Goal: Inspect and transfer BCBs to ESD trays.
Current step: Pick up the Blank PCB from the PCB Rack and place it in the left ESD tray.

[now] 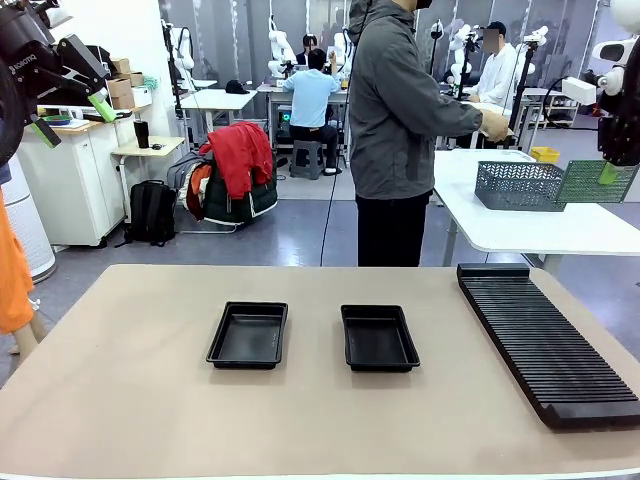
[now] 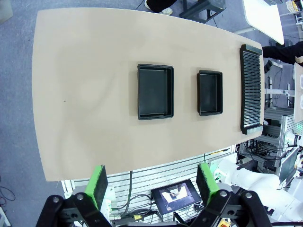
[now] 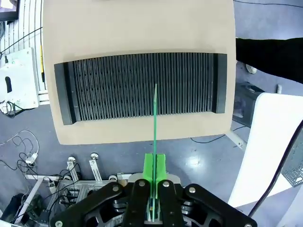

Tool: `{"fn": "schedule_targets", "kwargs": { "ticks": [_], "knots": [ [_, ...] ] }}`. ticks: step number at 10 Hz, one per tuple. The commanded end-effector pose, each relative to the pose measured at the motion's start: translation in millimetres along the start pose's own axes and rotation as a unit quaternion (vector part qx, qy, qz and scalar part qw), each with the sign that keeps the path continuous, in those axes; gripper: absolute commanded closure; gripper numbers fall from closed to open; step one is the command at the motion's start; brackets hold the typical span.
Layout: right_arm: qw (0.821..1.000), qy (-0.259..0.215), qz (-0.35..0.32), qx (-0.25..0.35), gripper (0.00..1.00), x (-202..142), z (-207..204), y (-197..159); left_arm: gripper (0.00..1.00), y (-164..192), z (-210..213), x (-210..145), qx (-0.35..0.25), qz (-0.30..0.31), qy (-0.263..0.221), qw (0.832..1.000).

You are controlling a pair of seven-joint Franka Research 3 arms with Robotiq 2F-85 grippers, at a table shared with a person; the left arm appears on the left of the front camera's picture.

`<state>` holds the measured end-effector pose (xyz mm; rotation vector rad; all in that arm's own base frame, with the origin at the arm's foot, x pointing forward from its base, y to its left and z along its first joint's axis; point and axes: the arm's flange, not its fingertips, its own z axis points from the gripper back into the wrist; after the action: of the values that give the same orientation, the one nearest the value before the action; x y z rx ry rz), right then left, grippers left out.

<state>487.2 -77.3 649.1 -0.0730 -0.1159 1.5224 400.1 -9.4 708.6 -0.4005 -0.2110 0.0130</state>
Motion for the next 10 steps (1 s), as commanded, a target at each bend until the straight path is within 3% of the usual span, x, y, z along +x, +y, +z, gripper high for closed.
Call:
{"fn": "schedule_targets", "kwargs": {
  "ticks": [1,10],
  "knots": [
    [1.0,0.0,0.001,-0.001,1.0,1.6,1.1,2.6,0.0,1.2,-0.2,-0.5,-0.001,0.001,0.0,1.0],
    [1.0,0.0,0.001,-0.001,1.0,1.6,1.1,2.6,0.0,1.2,-0.2,-0.5,-0.001,0.001,0.0,1.0]
  ]
}}
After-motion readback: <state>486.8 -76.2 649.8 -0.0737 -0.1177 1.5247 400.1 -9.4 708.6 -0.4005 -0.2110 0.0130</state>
